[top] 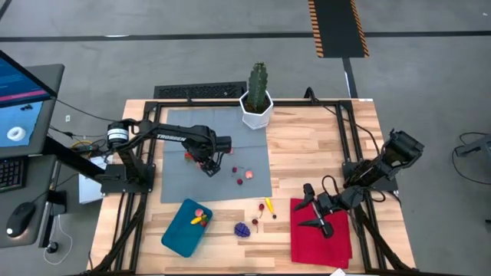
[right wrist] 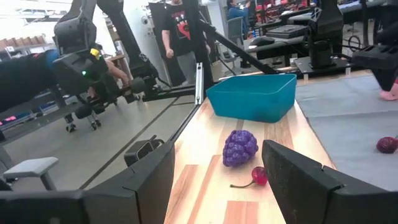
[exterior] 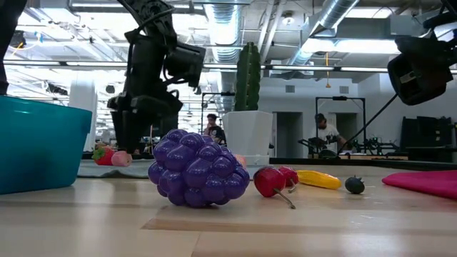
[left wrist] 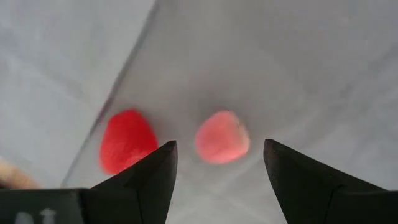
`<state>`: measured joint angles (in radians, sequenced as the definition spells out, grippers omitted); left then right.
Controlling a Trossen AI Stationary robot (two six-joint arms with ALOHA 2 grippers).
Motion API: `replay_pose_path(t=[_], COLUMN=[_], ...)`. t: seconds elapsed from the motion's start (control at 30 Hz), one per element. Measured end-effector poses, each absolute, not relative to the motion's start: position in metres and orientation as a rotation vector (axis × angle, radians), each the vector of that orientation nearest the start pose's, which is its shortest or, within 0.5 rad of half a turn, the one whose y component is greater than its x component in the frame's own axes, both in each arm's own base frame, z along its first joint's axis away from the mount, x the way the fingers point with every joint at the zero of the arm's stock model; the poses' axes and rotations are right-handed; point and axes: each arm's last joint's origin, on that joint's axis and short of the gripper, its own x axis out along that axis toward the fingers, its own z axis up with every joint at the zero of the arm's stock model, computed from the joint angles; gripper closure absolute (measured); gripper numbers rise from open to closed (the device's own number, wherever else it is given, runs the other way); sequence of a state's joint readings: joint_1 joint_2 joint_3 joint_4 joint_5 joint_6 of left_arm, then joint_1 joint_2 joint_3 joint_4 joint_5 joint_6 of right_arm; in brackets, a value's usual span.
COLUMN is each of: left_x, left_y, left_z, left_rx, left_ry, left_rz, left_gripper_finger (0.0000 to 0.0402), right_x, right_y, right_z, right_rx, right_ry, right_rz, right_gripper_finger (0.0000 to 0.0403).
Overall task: Pick and placing Produce into tupperware
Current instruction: Put the peach into the blue bin
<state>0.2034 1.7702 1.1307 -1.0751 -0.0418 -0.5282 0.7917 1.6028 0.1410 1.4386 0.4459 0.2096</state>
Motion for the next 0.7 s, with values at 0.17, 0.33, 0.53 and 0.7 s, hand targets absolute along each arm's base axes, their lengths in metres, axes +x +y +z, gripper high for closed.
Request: replay_pose_path(t=[0.17,0.33,0.53,0.7], left_x=[0.278,0.276,0.279,0.274], left_y=[0.062,0.062,0.062,0.061], left_z=[0.162,0.161,0.16,0.155], left_rx=[-0.547,-0.562,-0.568,-0.595], left_ry=[1.658,1.681,1.648,1.672], left_rz=[0.626,0.636,0.629,0.616], left_gripper_finger=[0.0171,0.0171,0.0171,0.0176], right_x=[0.155,0.156,0.156,0.155], right_y=[0.14,0.14,0.14,0.14], right_z=[0.128,0.128,0.128,0.128], right_rx=[0.193,0.193,0.193,0.193], right_ry=[0.057,0.057,0.057,0.057], right_rz=[0.343,0.342,0.342,0.342], right_gripper_finger=[0.0138,0.0138,0.0138,0.0138])
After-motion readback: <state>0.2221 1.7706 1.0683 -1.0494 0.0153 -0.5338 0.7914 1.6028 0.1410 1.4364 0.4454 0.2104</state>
